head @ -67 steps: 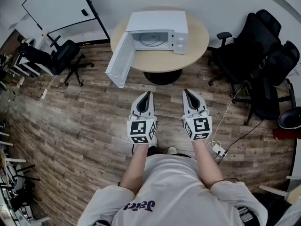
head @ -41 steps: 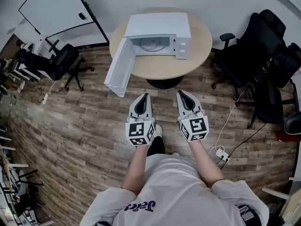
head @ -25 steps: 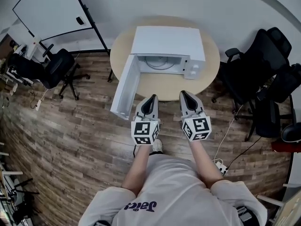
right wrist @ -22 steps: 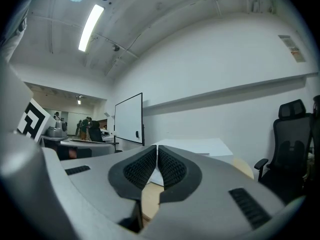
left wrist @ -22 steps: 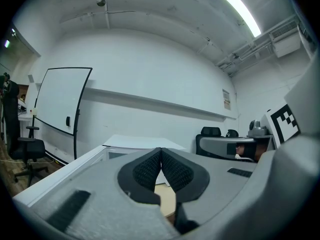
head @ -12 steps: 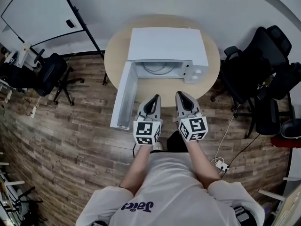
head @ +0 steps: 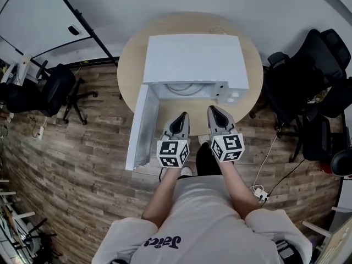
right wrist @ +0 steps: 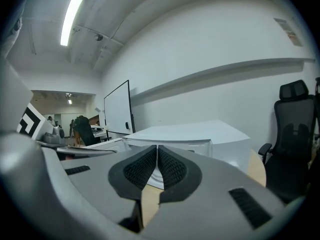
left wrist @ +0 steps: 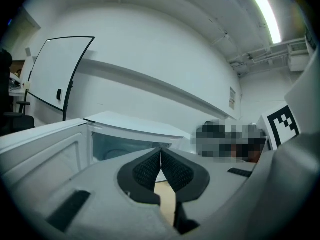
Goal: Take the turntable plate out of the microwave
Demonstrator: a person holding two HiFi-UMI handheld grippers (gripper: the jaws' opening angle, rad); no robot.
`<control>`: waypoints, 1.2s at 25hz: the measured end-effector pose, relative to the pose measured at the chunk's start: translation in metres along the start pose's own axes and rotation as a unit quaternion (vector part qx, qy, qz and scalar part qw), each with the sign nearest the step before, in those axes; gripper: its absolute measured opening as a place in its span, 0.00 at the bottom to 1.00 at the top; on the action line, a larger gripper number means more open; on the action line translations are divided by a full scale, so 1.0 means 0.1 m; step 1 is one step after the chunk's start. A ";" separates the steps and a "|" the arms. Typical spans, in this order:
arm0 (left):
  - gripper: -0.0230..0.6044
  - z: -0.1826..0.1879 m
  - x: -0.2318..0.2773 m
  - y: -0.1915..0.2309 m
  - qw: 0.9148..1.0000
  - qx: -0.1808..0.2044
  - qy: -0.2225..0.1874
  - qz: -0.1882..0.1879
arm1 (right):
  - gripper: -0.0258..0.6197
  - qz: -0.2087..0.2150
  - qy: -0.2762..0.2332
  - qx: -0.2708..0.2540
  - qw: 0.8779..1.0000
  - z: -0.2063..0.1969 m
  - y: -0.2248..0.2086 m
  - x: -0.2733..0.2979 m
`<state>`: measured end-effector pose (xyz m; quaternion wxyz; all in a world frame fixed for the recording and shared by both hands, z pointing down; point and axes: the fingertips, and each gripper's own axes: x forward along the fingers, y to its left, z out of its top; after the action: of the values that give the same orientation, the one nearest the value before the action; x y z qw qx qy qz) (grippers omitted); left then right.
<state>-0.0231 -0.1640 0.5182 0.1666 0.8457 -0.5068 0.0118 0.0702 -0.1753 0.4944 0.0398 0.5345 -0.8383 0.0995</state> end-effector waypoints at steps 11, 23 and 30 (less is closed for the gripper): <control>0.06 -0.52 0.70 0.57 0.995 -0.056 0.071 0.036 | 0.07 0.031 0.050 0.006 0.998 -0.30 -0.15 0.58; 0.09 -1.19 1.24 0.88 0.959 -0.253 0.129 0.020 | 0.07 0.046 0.080 0.022 0.995 -0.48 -0.29 0.91; 0.35 -1.47 1.44 0.96 0.912 -0.388 0.132 0.020 | 0.07 0.052 0.093 0.019 0.994 -0.55 -0.27 0.99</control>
<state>-0.0142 -0.2849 0.7102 0.5470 0.6948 -0.4615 -0.0709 0.0507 -0.2626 0.5683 0.1027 0.4792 -0.8556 0.1667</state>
